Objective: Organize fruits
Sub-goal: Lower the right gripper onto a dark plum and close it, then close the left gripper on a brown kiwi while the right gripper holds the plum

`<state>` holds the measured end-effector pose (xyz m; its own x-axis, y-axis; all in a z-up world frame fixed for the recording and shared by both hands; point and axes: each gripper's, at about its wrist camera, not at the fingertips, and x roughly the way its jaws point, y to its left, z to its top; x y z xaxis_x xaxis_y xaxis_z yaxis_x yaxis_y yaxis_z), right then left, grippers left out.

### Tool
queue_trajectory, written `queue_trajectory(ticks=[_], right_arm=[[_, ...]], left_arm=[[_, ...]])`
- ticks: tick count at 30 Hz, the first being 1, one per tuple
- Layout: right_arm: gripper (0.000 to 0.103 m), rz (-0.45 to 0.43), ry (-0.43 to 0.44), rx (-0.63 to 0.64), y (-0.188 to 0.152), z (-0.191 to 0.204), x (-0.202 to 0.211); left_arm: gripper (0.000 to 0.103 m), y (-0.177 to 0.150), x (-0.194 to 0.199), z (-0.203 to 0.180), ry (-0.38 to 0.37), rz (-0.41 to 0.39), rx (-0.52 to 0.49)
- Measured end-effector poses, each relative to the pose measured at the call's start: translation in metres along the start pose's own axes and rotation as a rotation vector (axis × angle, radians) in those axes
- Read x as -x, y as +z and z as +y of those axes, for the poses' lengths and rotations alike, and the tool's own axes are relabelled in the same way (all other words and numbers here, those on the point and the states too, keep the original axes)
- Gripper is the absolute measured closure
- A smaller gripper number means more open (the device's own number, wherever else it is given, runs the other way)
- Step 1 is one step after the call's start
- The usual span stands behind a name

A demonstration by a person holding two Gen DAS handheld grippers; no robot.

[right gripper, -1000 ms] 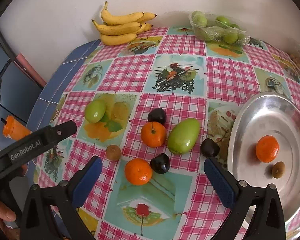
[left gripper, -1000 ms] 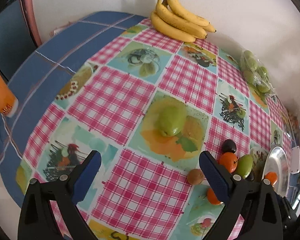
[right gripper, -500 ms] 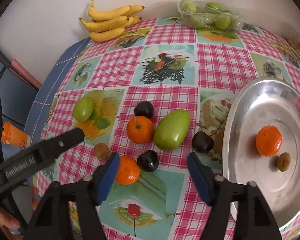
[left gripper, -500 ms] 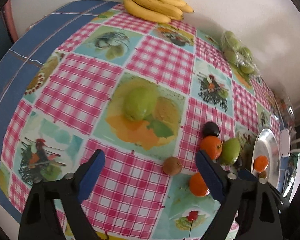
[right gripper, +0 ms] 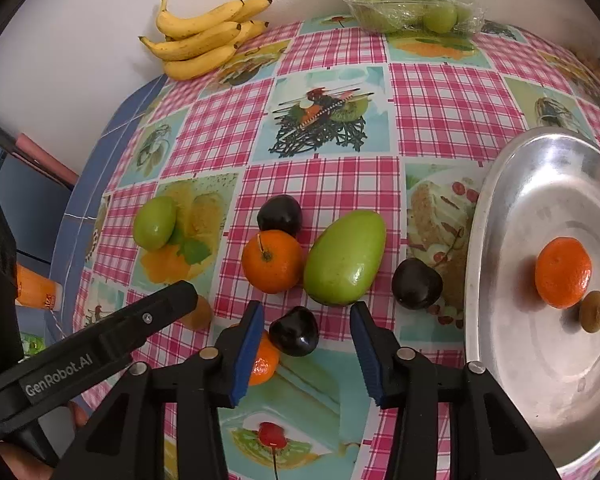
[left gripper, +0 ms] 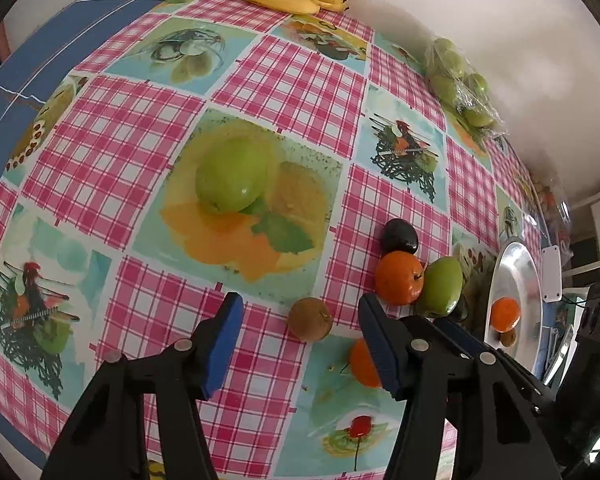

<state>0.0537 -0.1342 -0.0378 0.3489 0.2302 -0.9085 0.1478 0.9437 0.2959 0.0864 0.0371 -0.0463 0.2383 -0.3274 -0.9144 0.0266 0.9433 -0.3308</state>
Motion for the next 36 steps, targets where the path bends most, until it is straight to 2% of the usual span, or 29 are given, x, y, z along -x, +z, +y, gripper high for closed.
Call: queue_trajectory(ticks=[14, 19, 36], right_arm=[[0.066, 0.033, 0.035, -0.035, -0.001, -0.001, -0.009], [0.073, 0.041, 0.049, -0.038, -0.002, 0.001, -0.011], [0.075, 0.039, 0.074, -0.054, -0.003, -0.005, -0.005]], left_arm=[[0.045, 0.001, -0.006, -0.003, -0.003, 0.012, -0.003], [0.045, 0.001, -0.005, -0.001, -0.011, 0.013, 0.010], [0.045, 0.002, -0.006, 0.003, -0.012, 0.016, 0.037]])
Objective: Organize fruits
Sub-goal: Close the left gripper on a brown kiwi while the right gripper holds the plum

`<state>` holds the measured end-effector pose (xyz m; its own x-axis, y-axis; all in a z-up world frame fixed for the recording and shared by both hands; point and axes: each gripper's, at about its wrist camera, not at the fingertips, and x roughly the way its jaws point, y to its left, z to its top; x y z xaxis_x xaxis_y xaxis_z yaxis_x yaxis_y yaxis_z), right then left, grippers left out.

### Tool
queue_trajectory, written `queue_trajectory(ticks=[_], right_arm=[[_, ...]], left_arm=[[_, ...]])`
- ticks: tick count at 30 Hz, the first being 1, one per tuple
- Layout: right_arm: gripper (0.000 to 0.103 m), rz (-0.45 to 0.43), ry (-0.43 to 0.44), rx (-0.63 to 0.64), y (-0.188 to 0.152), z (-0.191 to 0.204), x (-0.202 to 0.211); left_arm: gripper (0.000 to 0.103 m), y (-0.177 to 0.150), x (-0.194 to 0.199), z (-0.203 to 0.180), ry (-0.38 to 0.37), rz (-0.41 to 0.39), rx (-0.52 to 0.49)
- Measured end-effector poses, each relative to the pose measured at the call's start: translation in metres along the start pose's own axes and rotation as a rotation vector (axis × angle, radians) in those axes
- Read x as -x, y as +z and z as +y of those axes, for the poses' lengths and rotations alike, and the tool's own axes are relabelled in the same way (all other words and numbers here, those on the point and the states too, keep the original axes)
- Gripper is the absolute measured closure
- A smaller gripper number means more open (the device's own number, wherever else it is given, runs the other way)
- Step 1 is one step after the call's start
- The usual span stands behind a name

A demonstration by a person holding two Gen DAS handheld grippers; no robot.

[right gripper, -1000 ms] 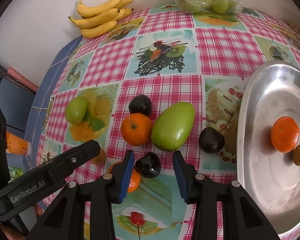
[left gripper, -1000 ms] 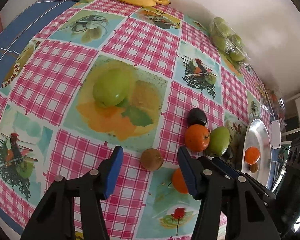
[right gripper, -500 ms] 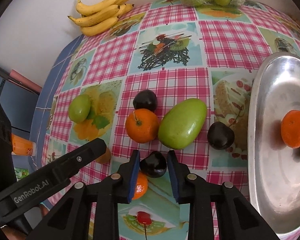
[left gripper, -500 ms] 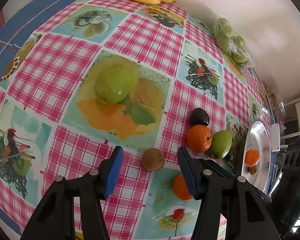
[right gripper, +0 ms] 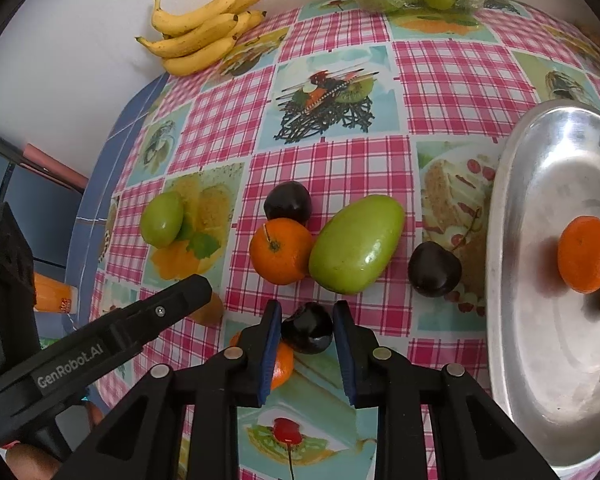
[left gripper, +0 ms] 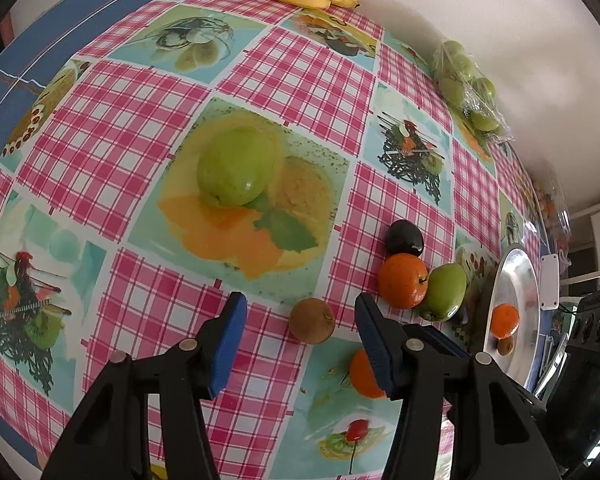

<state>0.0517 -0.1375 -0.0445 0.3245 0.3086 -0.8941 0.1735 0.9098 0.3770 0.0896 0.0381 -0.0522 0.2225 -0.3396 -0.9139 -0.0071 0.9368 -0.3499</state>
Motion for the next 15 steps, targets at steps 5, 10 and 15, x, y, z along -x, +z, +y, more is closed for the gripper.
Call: queue_trajectory(ticks=[5, 10, 15], right_arm=[[0.075, -0.002, 0.002, -0.013, -0.001, -0.005, 0.006], [0.075, 0.006, 0.006, -0.010, -0.002, -0.005, 0.005], [0.075, 0.002, 0.003, -0.015, -0.003, -0.008, 0.009]], left_arm=[[0.045, -0.001, -0.002, -0.003, 0.011, 0.005, -0.010], [0.054, -0.001, -0.006, -0.006, 0.011, 0.016, -0.019], [0.060, 0.000, -0.010, -0.009, 0.006, 0.023, -0.029]])
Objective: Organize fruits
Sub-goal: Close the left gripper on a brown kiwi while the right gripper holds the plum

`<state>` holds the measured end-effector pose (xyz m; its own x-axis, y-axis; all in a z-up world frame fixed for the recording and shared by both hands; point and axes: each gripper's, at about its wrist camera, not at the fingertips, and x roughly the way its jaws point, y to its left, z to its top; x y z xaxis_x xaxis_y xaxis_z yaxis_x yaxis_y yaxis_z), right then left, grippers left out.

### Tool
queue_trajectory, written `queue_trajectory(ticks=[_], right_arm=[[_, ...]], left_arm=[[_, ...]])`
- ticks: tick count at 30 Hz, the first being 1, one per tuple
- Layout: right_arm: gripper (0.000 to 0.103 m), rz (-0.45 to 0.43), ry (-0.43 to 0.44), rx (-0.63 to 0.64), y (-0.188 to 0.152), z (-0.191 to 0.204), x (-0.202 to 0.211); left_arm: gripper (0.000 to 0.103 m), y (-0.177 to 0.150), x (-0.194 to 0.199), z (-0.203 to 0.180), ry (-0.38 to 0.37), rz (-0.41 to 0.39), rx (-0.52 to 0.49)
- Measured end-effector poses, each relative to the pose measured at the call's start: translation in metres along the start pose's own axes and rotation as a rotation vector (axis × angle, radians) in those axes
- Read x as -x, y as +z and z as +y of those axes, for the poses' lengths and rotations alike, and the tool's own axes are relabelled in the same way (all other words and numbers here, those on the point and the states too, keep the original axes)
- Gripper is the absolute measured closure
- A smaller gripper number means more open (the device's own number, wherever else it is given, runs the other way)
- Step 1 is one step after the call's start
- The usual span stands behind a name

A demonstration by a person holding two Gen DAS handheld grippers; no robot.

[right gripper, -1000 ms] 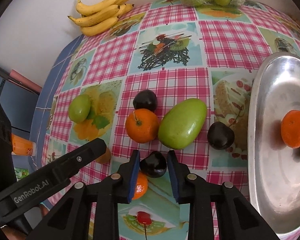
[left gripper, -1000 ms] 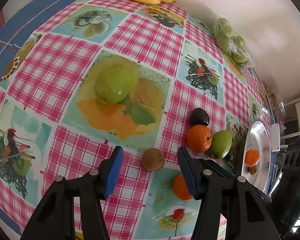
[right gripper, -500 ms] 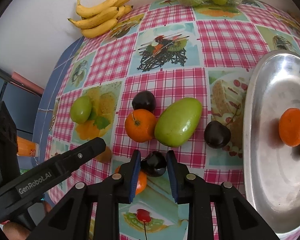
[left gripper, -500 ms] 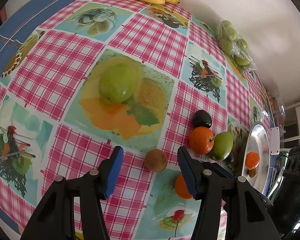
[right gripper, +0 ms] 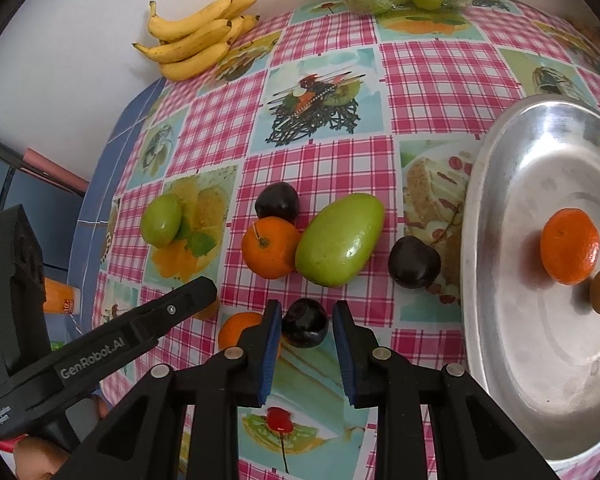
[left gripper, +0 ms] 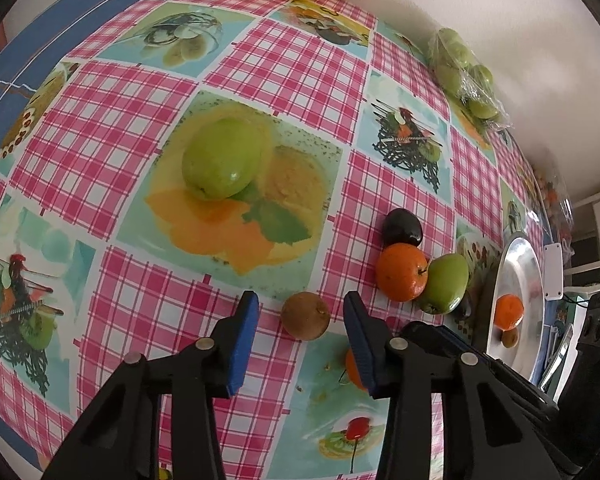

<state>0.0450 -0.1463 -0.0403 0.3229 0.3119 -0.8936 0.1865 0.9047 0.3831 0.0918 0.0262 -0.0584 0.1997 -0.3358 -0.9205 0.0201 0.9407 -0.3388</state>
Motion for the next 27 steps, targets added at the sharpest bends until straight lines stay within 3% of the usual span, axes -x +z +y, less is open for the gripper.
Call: queue_trajectory(ticks=[2, 4, 22, 27], right_arm=[[0.075, 0.000, 0.002, -0.001, 0.000, -0.001, 0.000], [0.075, 0.000, 0.002, -0.001, 0.000, -0.001, 0.000], [0.073, 0.003, -0.004, 0.004, 0.002, 0.008, -0.010], [0.061, 0.015, 0.019, -0.033, 0.002, 0.005, -0.015]], left_arm=[[0.064, 0.000, -0.002, -0.002, -0.008, 0.006, -0.009], [0.077, 0.000, -0.004, -0.003, -0.008, 0.010, -0.018], [0.077, 0.003, 0.003, 0.009, 0.011, -0.009, 0.007], [0.077, 0.003, 0.003, 0.010, 0.011, -0.008, 0.010]])
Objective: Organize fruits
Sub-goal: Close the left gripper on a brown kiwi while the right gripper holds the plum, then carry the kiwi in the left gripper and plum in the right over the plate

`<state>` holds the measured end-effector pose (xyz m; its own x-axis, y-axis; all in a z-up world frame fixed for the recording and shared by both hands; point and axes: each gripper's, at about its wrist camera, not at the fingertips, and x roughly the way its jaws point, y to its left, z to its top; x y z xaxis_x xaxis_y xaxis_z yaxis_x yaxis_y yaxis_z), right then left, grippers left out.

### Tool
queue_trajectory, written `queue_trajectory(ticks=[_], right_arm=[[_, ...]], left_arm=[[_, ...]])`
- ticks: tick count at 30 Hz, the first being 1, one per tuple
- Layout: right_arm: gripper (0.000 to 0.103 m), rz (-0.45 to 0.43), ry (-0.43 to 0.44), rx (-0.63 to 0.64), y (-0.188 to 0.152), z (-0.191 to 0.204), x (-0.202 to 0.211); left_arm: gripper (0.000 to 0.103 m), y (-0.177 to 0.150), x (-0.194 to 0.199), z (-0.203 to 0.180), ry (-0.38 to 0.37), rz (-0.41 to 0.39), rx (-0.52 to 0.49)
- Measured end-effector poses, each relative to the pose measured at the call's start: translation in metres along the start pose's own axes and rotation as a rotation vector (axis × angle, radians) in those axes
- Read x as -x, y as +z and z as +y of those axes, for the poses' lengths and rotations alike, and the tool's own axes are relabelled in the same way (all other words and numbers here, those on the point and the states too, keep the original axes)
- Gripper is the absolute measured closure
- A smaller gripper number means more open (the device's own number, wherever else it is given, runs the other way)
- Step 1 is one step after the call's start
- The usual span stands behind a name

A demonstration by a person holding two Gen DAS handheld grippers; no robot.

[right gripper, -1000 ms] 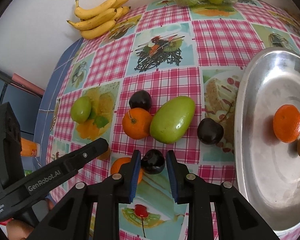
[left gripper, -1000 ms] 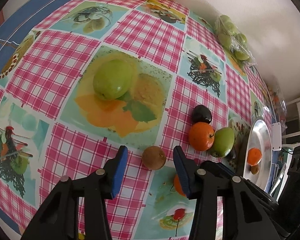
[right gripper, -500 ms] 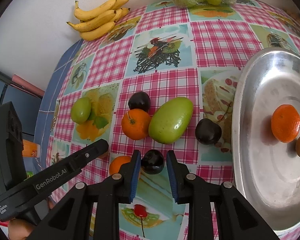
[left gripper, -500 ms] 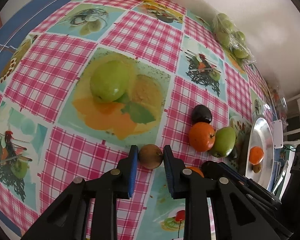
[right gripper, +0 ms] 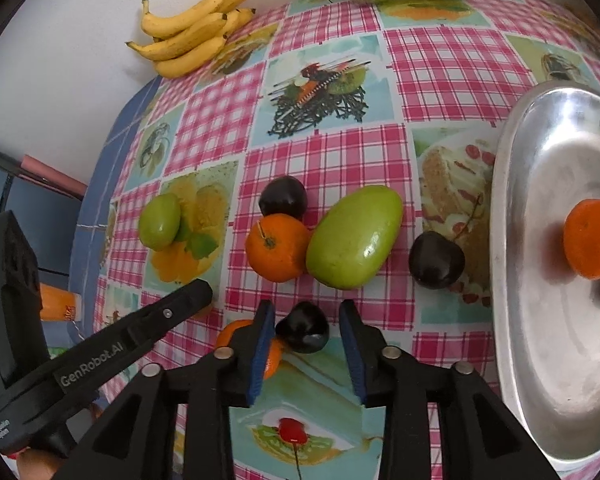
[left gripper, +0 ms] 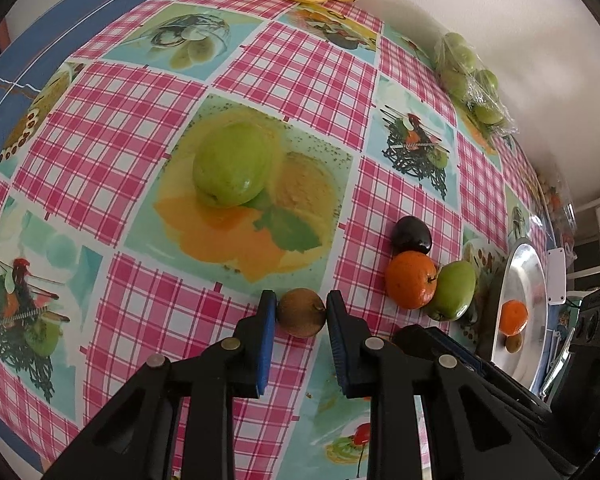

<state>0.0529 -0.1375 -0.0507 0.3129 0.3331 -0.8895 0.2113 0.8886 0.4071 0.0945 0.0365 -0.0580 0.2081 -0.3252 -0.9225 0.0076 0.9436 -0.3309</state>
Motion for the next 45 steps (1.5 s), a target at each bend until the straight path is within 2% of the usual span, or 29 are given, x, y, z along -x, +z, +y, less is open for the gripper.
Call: queue_trajectory(ticks=[3, 12, 19, 28, 34, 39, 45], right_arm=[[0.056, -0.003, 0.000, 0.003, 0.000, 0.004, -0.001], [0.057, 0.003, -0.014, 0.016, -0.002, 0.011, -0.004], [0.073, 0.007, -0.054, 0.044, -0.002, 0.013, -0.006], [0.073, -0.002, -0.040, 0.053, -0.002, 0.015, 0.001], [0.073, -0.054, -0.012, 0.048, -0.001, 0.017, 0.024], [0.074, -0.101, -0.028, 0.061, -0.001, 0.022, 0.047], [0.074, -0.116, -0.057, 0.073, -0.001, 0.021, 0.058]], left_arm=[[0.077, 0.000, 0.000, 0.000, 0.000, 0.000, 0.001], [0.077, 0.000, 0.000, 0.000, -0.001, 0.003, 0.004], [0.077, -0.001, -0.001, -0.001, 0.000, 0.003, 0.004], [0.077, 0.000, 0.000, 0.001, 0.004, -0.003, 0.011], [0.077, 0.001, 0.015, 0.001, -0.003, -0.048, 0.015], [0.077, 0.004, 0.034, -0.003, -0.005, -0.103, -0.005], [0.077, 0.005, 0.045, -0.009, 0.024, -0.144, -0.023]])
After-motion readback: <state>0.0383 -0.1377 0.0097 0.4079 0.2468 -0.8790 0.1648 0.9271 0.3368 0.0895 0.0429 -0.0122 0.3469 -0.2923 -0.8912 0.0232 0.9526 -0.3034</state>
